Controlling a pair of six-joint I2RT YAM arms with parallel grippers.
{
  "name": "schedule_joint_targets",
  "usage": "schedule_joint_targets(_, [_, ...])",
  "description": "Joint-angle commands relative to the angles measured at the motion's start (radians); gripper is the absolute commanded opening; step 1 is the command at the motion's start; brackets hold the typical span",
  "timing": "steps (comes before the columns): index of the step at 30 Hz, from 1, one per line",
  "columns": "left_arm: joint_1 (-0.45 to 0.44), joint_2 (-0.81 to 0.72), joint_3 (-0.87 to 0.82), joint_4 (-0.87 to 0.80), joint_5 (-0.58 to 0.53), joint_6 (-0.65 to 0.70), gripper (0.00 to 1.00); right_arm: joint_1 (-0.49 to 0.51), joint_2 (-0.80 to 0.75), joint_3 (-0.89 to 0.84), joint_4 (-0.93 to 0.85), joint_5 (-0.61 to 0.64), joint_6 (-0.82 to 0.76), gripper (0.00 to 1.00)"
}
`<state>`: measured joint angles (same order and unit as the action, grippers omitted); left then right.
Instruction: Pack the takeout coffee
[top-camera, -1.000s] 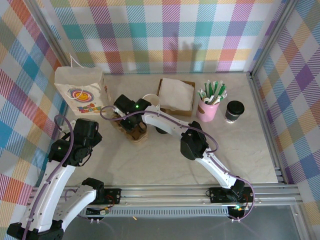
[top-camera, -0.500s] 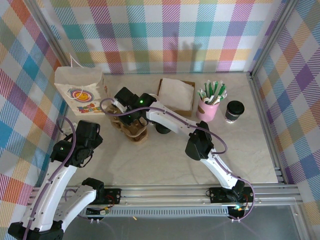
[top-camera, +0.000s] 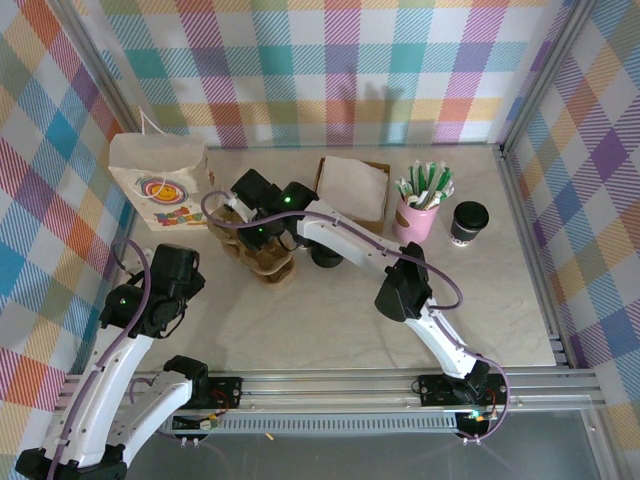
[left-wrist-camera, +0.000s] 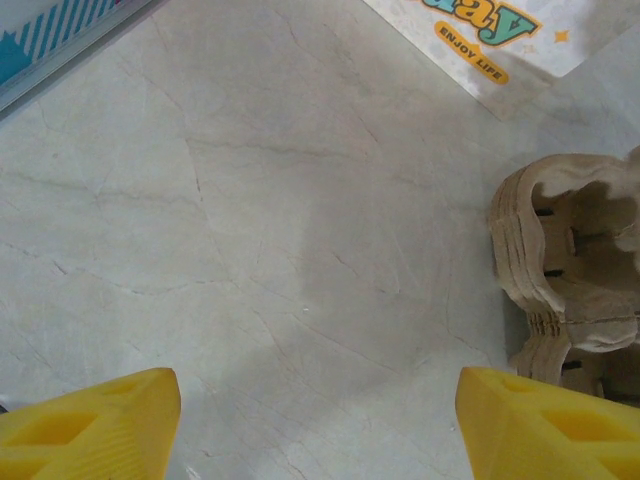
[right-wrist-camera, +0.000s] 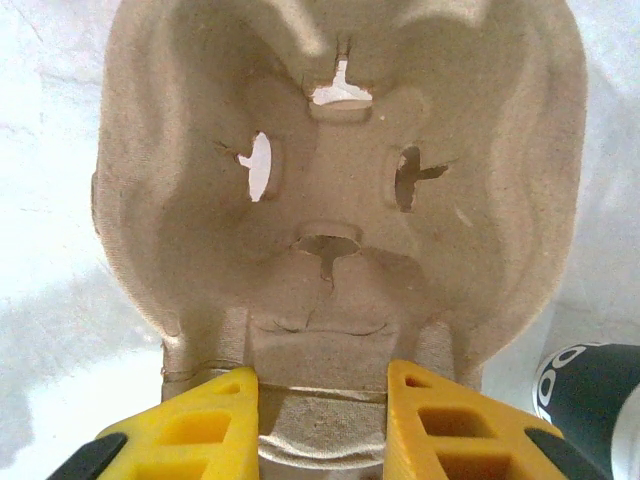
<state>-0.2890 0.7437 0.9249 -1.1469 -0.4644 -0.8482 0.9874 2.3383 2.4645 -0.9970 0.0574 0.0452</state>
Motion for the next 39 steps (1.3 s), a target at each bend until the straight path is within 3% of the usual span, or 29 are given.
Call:
schedule_joint_targets(1, [0.011, -0.007, -0.028, 0.019, 0.009, -0.021, 0.73, -0.008, -0.099, 0.000, -0.023, -0.037, 0.037, 0.28])
schedule_joint_targets(7, [0.013, -0.003, -0.088, 0.079, 0.093, -0.070, 0.70, -0.007, -0.185, 0.001, -0.063, -0.023, 0.067, 0.27])
schedule_joint_targets(14, [0.013, 0.086, -0.207, 0.314, 0.292, -0.152, 0.53, -0.018, -0.308, -0.038, -0.102, 0.026, 0.058, 0.27])
schedule_joint_targets(18, [0.013, 0.178, -0.277, 0.491, 0.372, -0.220, 0.43, -0.039, -0.373, -0.086, -0.107, 0.055, 0.047, 0.28])
schedule_joint_targets(21, [0.013, 0.290, -0.297, 0.626, 0.442, -0.239, 0.42, -0.061, -0.414, -0.125, -0.107, 0.066, 0.041, 0.27])
schedule_joint_targets(27, [0.014, 0.496, -0.250, 0.758, 0.480, -0.212, 0.41, -0.116, -0.468, -0.163, -0.110, 0.066, 0.027, 0.28])
schedule_joint_targets(34, [0.027, 0.627, -0.156, 0.756, 0.468, -0.173, 0.41, -0.167, -0.487, -0.156, -0.118, 0.059, 0.002, 0.28])
schedule_joint_targets(39, [0.030, 0.577, -0.044, 0.531, 0.392, -0.138, 0.43, -0.185, -0.469, -0.098, -0.134, 0.050, -0.005, 0.28])
